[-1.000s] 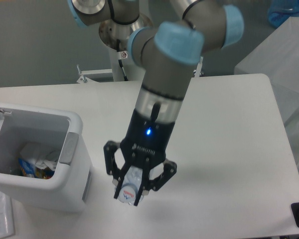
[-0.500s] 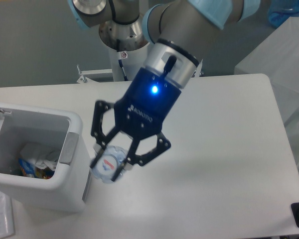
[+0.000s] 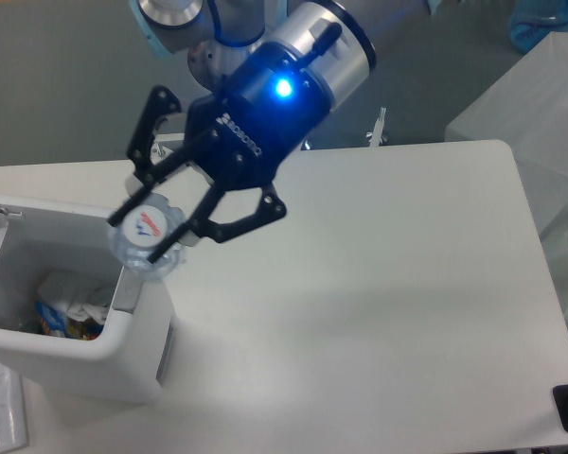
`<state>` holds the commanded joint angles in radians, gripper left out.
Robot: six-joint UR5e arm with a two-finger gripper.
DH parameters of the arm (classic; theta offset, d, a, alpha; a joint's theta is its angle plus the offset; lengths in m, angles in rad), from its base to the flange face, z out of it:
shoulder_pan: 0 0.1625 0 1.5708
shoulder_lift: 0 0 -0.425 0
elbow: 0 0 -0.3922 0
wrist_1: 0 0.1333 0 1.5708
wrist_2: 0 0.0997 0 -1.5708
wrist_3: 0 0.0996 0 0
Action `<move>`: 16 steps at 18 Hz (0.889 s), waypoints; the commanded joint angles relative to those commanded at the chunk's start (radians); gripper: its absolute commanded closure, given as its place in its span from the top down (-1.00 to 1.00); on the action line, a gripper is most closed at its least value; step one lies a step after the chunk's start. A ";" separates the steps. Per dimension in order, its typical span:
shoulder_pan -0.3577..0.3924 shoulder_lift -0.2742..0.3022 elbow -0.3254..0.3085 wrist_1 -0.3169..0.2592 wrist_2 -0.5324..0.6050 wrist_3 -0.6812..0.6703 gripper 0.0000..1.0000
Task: Place the trash in the trash can
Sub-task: 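Lift the bottle and carry it over the trash bin, then lower the bottle into the bin and open the gripper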
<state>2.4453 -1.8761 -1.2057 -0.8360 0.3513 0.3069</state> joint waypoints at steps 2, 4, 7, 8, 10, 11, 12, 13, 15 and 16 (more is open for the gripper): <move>-0.038 -0.005 -0.002 0.000 0.000 -0.002 -1.00; -0.054 -0.012 -0.012 0.000 0.000 -0.002 -1.00; -0.087 -0.014 -0.029 0.000 0.002 0.003 -1.00; -0.095 -0.017 -0.034 0.000 0.003 0.008 -1.00; -0.123 -0.041 -0.038 0.003 0.008 0.024 -1.00; -0.137 -0.058 -0.038 0.003 0.009 0.049 -1.00; -0.149 -0.073 -0.038 0.003 0.012 0.078 -1.00; -0.157 -0.084 -0.040 0.003 0.017 0.101 -1.00; -0.166 -0.098 -0.046 0.003 0.018 0.145 -1.00; -0.167 -0.101 -0.051 0.002 0.018 0.165 -1.00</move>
<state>2.2780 -1.9773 -1.2563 -0.8345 0.3697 0.4723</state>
